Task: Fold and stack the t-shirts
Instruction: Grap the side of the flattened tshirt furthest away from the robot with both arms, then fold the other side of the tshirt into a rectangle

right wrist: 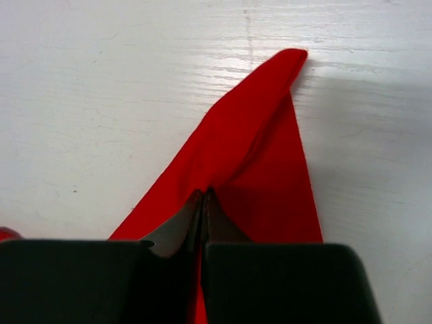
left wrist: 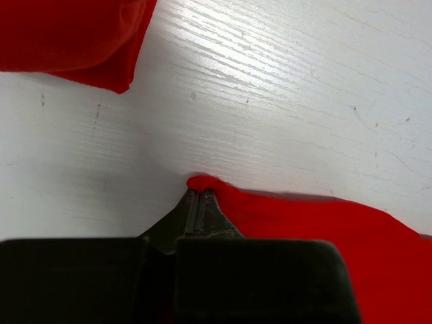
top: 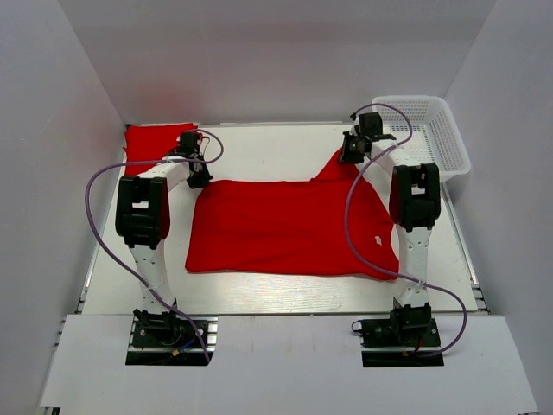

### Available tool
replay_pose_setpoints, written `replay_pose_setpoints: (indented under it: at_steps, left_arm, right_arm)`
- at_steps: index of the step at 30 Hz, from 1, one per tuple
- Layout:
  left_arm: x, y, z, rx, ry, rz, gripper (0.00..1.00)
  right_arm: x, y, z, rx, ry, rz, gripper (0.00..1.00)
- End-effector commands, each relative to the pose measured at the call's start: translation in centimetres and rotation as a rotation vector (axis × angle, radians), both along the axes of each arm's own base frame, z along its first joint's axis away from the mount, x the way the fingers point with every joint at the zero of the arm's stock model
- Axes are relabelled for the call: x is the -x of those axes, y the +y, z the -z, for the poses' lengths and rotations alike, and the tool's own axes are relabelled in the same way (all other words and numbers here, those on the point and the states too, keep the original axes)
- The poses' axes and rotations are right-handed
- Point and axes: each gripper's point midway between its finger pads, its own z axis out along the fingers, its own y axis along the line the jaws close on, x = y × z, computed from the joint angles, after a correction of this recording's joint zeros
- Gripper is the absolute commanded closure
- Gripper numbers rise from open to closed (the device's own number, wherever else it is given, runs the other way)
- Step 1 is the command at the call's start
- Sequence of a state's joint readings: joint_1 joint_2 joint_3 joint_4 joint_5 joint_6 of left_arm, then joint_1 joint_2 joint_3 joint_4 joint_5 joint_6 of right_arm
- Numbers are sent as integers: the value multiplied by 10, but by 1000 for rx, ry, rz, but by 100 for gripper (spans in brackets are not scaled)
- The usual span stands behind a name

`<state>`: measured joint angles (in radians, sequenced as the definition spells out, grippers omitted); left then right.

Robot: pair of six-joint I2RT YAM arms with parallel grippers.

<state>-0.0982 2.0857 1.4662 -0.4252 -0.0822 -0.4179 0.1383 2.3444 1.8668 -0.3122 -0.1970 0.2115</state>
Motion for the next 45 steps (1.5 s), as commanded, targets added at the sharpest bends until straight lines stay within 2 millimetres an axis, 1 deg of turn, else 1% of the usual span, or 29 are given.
replay_pose_setpoints:
  at_steps: [1,3,4,5,6,9,10,11,12,14,15,16,17,18,20,22,24,26,27,29,30,31,34,36,37,38,40,41,45]
  left_arm:
    - [21,4,-4,-20,58,7,100]
    - [21,4,-4,-20,58,7,100]
    - [20,4,-9,-18,46,7,100]
    - [19,4,-14,-17,36,7,100]
    - [19,4,-14,-17,36,7,100]
    - [17,2,-31,-6,-1,11,100]
    - [20,3,-31,-11,1,19,100]
    - [19,3,-36,-10,-10,19,100]
    - [23,3,-40,-10,-16,19,100]
    - [30,2,-37,-9,-2,33,100]
    - [32,3,-39,-8,-12,33,100]
    - [31,3,-45,-7,-26,33,100]
    - [34,3,-41,-8,-15,33,100]
    - [34,3,-45,-7,-24,33,100]
    - [33,3,-49,-7,-33,33,100]
    - [41,-1,-47,-8,-18,42,100]
    - [43,0,-60,-5,-47,42,100]
    - [48,1,-60,-8,-44,29,100]
    - [51,1,-62,-3,-41,22,100]
    - [61,2,-61,2,-28,12,100]
    - [63,2,-62,3,-29,11,100]
    - [68,2,-65,8,-32,4,100]
    - [80,3,-65,14,-22,-6,100]
    - [90,2,-65,26,-18,-9,100]
    - [96,3,-61,25,-6,-9,100]
    - [99,1,-61,34,-5,-3,100]
    - [106,0,-58,45,7,-6,100]
    - [105,0,-63,51,-5,-14,100]
    - [114,2,-59,48,-2,-27,100]
  right_arm:
    - [-5,10,-25,-62,-61,-22,100]
    - [-1,8,-28,-74,-60,-8,100]
    - [-1,9,-31,-78,-66,-5,100]
    - [2,9,-46,-91,-83,13,100]
    - [6,8,-43,-90,-70,20,100]
    - [21,6,-57,-108,-69,46,100]
    - [23,7,-61,-112,-84,45,100]
    - [32,7,-76,-122,-107,47,100]
    - [41,8,-70,-136,-87,55,100]
    - [52,10,-90,-162,-130,55,100]
    - [62,7,-80,-169,-97,78,100]
    - [69,5,-84,-168,-104,90,100]
    - [74,3,-89,-172,-113,99,100]
    - [80,2,-85,-178,-96,113,100]
    - [89,4,-112,-201,-145,113,100]
    - [100,0,-113,-198,-143,132,100]
    - [114,-4,-126,-197,-161,150,100]
    - [123,-11,-127,-177,-155,182,100]
    - [132,-12,-141,-184,-178,184,100]
    - [152,-12,-122,-183,-106,201,100]
    - [159,-12,-134,-197,-125,207,100]
    - [172,-13,-118,-193,-83,220,100]
    - [197,-18,-114,-186,-60,253,100]
    - [207,-22,-116,-172,-61,270,100]
    - [215,-25,-107,-159,-31,280,100]
    - [218,-25,-113,-160,-44,281,100]
    - [229,-25,-111,-156,-22,279,100]
    - [235,-24,-113,-160,-25,277,100]
    - [255,-28,-107,-138,-3,293,100]
